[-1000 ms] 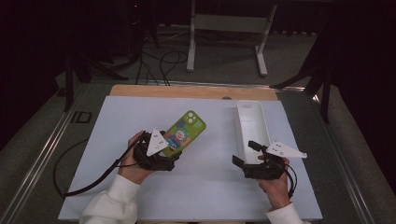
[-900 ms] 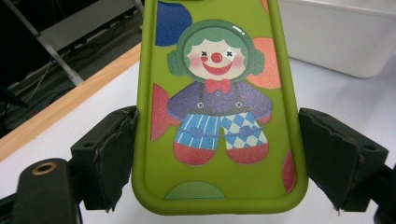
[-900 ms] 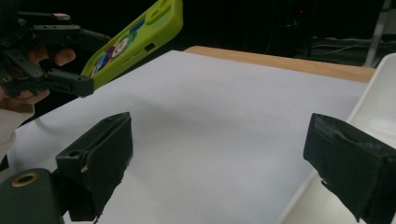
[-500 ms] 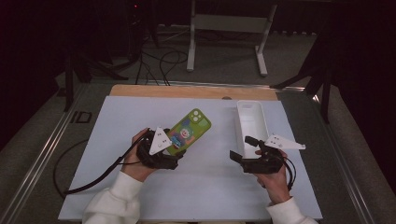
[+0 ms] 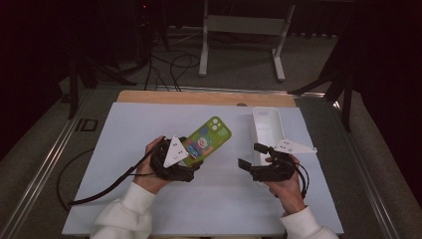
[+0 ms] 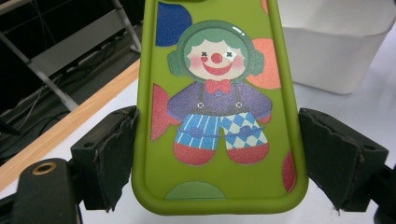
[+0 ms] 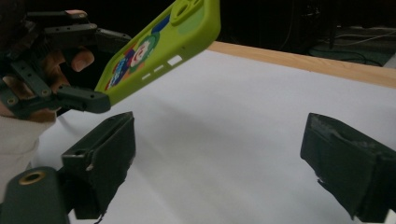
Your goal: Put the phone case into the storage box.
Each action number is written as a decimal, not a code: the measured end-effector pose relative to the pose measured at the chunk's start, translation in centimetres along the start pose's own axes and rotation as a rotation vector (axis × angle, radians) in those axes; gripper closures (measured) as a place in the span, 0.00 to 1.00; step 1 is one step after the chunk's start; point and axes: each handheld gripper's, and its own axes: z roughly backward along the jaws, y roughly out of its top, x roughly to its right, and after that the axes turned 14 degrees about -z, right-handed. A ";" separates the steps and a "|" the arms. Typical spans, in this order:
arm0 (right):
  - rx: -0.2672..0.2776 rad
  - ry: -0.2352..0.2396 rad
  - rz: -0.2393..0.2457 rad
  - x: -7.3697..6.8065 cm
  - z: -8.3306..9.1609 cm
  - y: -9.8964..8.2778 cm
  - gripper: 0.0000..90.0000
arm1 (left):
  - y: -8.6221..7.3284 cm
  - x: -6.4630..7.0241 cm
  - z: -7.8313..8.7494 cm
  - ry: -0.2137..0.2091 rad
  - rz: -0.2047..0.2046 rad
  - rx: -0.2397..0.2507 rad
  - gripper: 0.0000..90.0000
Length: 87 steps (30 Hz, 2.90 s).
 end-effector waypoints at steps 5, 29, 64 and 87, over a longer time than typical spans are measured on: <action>-0.002 0.010 -0.004 -0.2 -0.3 0.4 0.12 | 0.2 0.3 -0.2 0.001 -0.011 0.005 0.18; -0.047 0.115 -0.081 -1.2 -3.1 2.1 0.14 | 1.4 1.4 -0.1 -0.012 -0.062 0.071 0.18; -0.144 0.347 -0.184 -2.0 -5.1 2.9 0.89 | 1.4 2.6 -0.4 -0.040 -0.104 0.098 0.17; -0.121 0.282 -0.086 -2.4 -4.0 3.1 0.98 | 1.3 1.1 -0.1 -0.090 -0.012 0.074 0.12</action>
